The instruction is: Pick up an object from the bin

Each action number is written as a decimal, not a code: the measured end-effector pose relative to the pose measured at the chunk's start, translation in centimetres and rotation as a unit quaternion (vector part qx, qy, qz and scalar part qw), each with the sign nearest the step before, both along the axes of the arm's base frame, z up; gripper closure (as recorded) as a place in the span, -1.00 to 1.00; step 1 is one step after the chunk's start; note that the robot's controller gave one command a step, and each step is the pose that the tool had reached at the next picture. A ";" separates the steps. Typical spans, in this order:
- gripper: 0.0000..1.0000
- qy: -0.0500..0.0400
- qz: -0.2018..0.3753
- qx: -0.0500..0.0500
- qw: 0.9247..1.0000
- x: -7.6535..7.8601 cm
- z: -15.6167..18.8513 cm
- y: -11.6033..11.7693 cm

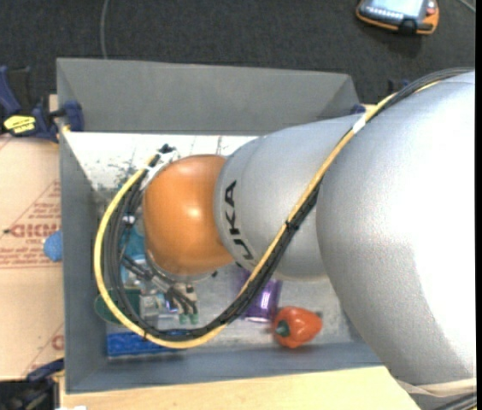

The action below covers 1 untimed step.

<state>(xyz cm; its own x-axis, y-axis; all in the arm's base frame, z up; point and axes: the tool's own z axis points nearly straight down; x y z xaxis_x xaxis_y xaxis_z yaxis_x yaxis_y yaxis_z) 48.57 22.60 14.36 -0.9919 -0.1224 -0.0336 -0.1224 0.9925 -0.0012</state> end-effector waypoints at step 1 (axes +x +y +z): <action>1.00 0.003 -0.013 0.000 1.000 0.0 -3.2 0.0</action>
Offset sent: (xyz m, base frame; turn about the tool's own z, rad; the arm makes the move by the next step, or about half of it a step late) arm -0.0051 -0.0049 -0.0616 0.0316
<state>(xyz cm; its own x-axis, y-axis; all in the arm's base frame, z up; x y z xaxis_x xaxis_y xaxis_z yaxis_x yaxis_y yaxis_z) 48.58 22.58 11.17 -0.9950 -0.0959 -0.0275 -0.0959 0.9954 -0.0015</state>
